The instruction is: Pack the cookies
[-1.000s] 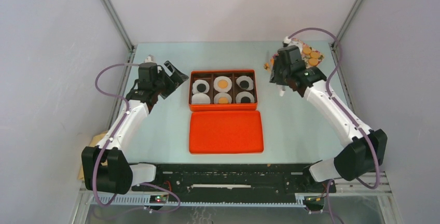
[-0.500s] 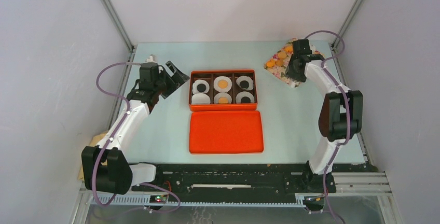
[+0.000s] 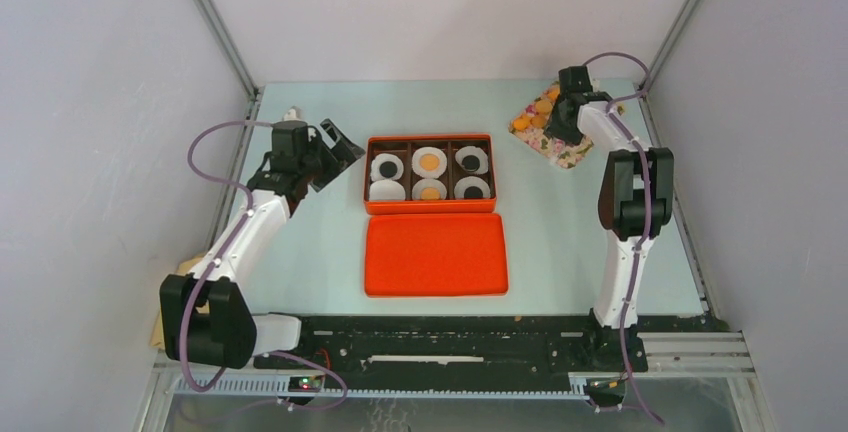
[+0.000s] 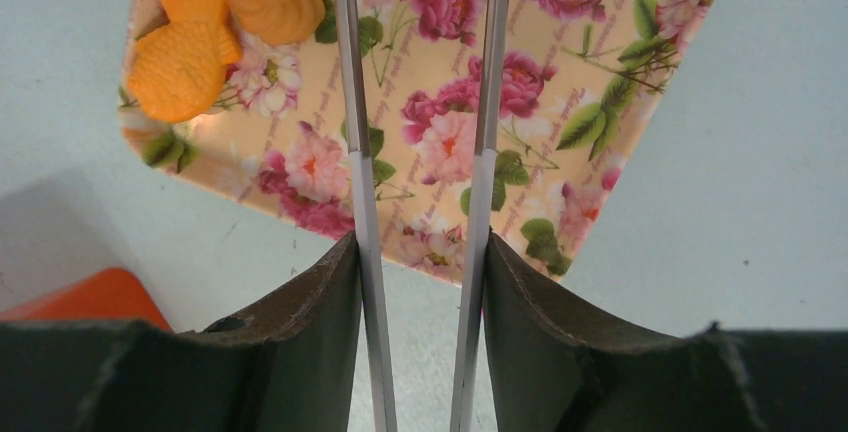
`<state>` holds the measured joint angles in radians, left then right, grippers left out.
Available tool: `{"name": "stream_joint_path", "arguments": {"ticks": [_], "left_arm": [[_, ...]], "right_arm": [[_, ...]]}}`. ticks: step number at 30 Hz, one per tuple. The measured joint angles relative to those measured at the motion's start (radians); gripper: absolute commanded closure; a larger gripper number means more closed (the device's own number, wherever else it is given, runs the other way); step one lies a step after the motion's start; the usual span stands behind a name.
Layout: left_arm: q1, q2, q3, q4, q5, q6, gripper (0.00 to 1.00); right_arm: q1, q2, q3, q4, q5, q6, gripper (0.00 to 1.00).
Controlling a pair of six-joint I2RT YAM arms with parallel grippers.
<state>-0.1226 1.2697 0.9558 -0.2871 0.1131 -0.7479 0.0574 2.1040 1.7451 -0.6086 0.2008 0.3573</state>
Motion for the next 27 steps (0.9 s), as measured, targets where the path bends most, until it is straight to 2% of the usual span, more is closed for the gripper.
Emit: {"name": "stream_joint_path", "arguments": {"ticks": [9,17,23,27], "left_arm": [[0.000,0.022,0.000,-0.001,-0.005,0.007,0.09],[0.000,0.030,0.000,0.000,-0.004,0.006,0.09],[0.000,0.032,0.000,0.000,-0.004,0.006,0.09],[0.000,0.030,0.000,-0.003,-0.006,0.006,0.09]], "right_arm": [[-0.018,0.047,0.069,-0.019,0.014,0.001,0.51],[-0.042,0.058,0.130,-0.024,-0.001,0.001,0.69],[-0.043,0.053,0.117,-0.018,-0.043,0.002,0.75],[-0.035,-0.011,0.024,-0.001,-0.085,0.005,0.78]]}}
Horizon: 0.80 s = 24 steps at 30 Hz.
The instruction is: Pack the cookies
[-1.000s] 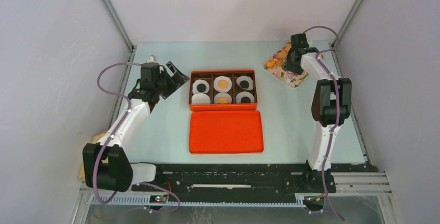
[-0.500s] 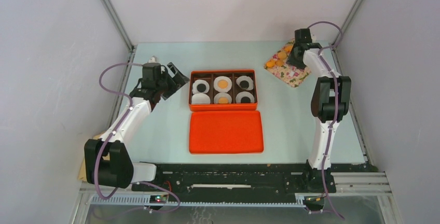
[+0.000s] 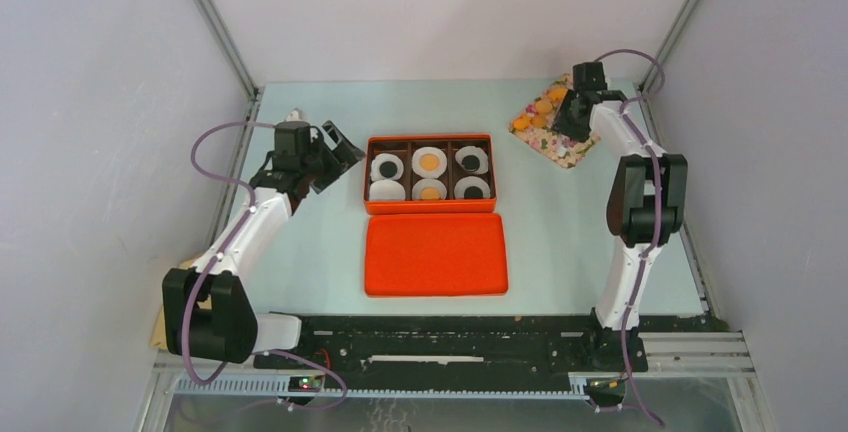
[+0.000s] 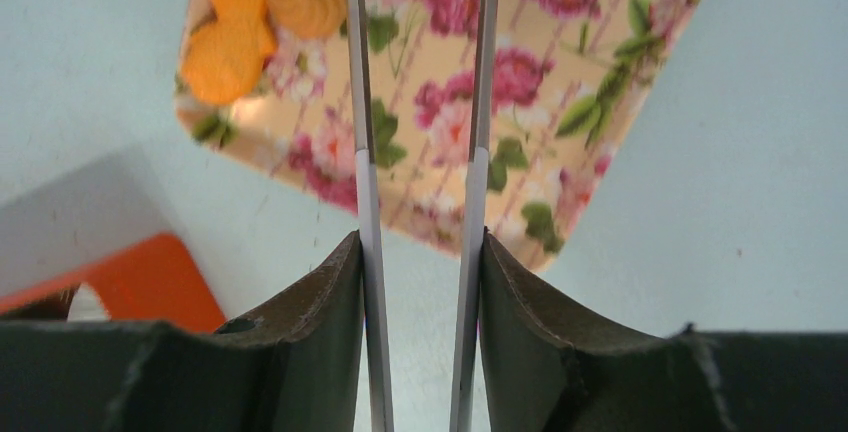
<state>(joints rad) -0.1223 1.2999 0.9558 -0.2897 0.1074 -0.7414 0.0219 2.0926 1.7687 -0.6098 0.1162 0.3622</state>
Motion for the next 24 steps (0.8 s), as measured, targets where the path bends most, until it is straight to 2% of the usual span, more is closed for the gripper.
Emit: {"name": "stream_joint_path", "arguments": {"ticks": [5,11,19,24], "left_arm": [[0.000,-0.011,0.000,-0.010,-0.002,-0.001,0.09],[0.000,-0.040,0.000,-0.018,-0.011,-0.001,0.10],[0.004,-0.137,0.000,-0.071,-0.102,-0.014,0.09],[0.007,-0.171,0.000,-0.076,-0.130,-0.019,0.09]], "right_arm": [[0.034,-0.191,-0.171,0.010,-0.040,0.003,0.81],[0.149,-0.430,-0.320,0.030,-0.081,0.005,0.81],[0.384,-0.590,-0.343,-0.008,-0.142,-0.020,0.80],[0.568,-0.600,-0.343,-0.012,-0.206,-0.040,0.80]]}}
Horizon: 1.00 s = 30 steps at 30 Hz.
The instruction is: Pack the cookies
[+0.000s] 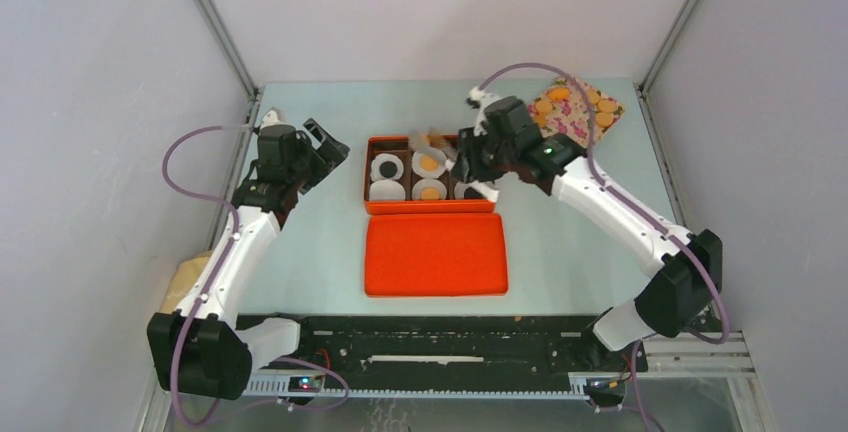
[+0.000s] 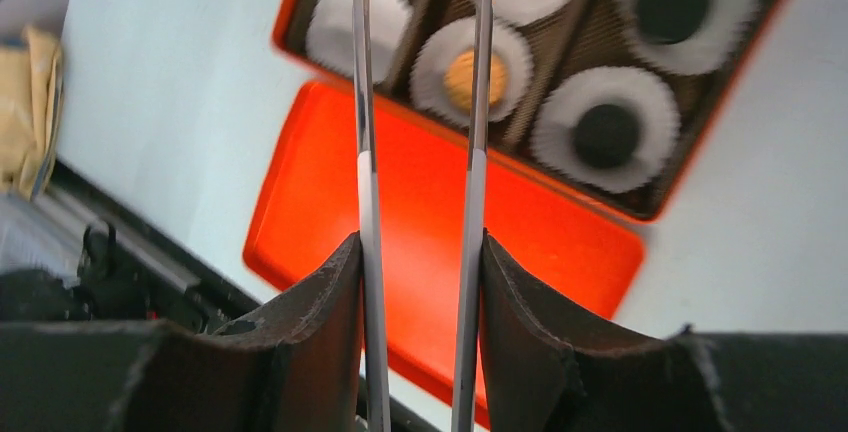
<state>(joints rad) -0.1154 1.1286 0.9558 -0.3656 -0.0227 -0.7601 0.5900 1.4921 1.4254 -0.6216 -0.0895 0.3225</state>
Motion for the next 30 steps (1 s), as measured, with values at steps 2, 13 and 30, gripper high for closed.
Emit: {"name": "stream_joint_path", "arguments": {"ticks": [2,13,30], "left_arm": [[0.000,0.001,0.000,-0.005,-0.001,0.000,0.09],[0.000,0.001,0.000,-0.019,-0.001,0.001,0.09],[0.000,0.002,0.000,-0.019,0.000,0.009,0.09]], "right_arm": [[0.068,0.021,0.001,0.000,-0.014,-0.009,0.80],[0.212,0.210,0.029,-0.014,-0.028,-0.034,0.80],[0.241,0.299,0.109,-0.003,-0.015,-0.034,0.55]]}}
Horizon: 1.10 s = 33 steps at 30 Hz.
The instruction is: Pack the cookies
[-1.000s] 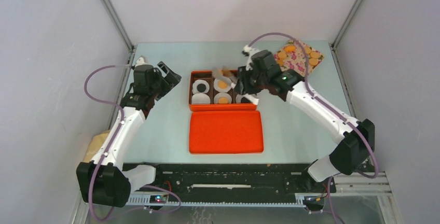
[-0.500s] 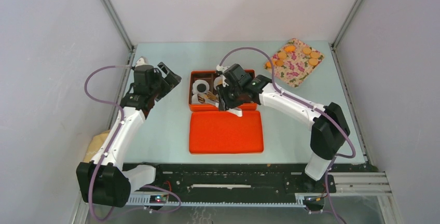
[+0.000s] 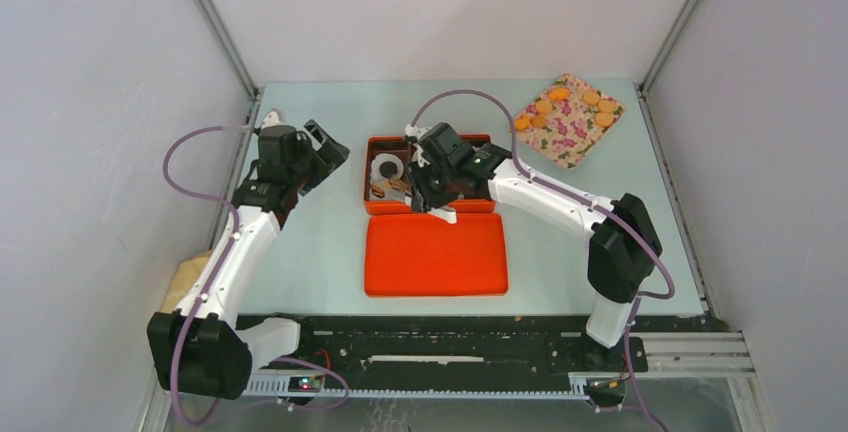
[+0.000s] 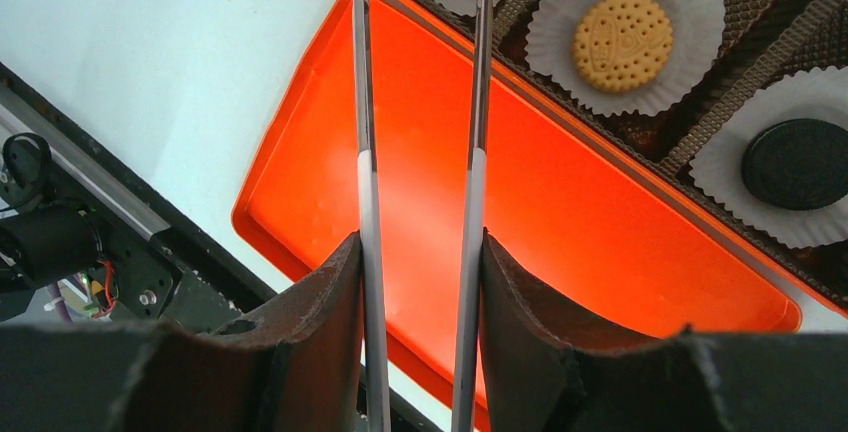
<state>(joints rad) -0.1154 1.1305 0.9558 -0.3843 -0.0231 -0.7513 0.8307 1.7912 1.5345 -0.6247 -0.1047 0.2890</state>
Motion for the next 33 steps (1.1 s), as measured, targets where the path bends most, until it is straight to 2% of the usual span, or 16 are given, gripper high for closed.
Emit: {"name": "stream_joint_path", "arguments": {"ticks": [8,9,13,18,25,29,33], "left_arm": [[0.000,0.003,0.000,0.000,0.004,0.003,0.08],[0.000,0.003,0.000,0.001,0.004,0.003,0.08],[0.000,0.003,0.000,0.001,0.005,0.010,0.08],[0.000,0.003,0.000,0.001,0.005,0.018,0.08],[0.000,0.003,0.000,0.001,0.008,0.018,0.08],[0.000,0.003,0.000,0.005,0.008,0.018,0.08],[0.000,0.003,0.000,0.009,0.008,0.018,0.08]], "right_arm": [[0.013,0.000,0.000,-0.014,0.018,0.000,0.53],[0.013,0.000,0.000,-0.017,0.019,0.000,0.49],[0.013,0.000,0.000,-0.025,0.025,-0.001,0.42],[0.013,0.000,0.000,-0.027,0.029,0.000,0.47],[0.013,-0.006,0.000,-0.020,0.054,0.001,0.69],[0.012,-0.051,-0.004,-0.021,0.097,0.000,0.70],[0.005,-0.162,-0.048,-0.015,0.161,0.001,0.69]]}}
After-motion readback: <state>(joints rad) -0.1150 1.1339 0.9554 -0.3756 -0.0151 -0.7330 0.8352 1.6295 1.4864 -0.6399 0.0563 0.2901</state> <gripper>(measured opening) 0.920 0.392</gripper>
